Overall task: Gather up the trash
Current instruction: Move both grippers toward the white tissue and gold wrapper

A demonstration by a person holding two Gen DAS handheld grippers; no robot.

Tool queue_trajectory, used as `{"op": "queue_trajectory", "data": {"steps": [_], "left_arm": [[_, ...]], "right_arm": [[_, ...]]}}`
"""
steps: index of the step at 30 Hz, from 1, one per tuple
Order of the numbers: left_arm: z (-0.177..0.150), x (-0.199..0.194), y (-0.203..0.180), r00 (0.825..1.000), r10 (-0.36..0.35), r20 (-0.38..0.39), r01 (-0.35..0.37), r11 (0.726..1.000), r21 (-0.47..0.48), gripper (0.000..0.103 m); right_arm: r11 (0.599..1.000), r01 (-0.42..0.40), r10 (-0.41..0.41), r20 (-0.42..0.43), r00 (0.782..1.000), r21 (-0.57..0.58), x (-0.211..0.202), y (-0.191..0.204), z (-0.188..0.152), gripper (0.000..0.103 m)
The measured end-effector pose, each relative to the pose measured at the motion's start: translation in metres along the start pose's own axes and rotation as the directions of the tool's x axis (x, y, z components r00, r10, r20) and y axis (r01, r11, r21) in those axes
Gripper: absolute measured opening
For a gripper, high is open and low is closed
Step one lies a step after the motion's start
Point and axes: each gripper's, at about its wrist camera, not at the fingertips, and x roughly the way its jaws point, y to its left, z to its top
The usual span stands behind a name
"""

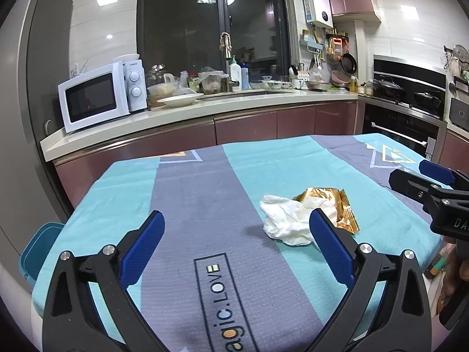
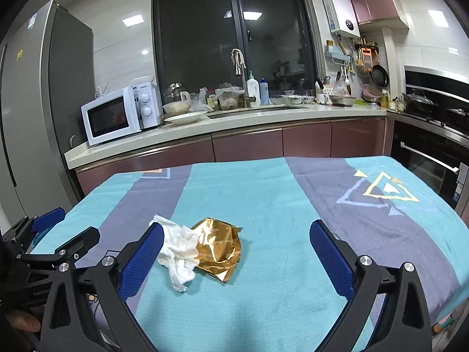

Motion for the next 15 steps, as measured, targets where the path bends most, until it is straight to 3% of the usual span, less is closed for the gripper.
{"op": "queue_trajectory", "data": {"steps": [15], "left_arm": [[-0.004, 0.047, -0.036, 0.993, -0.072, -0.097, 0.076, 0.997, 0.034, 0.097]], "right_arm": [[0.999, -0.017, 0.02, -0.078, 0.997, 0.043, 0.032, -0.021, -0.008, 0.096]]}}
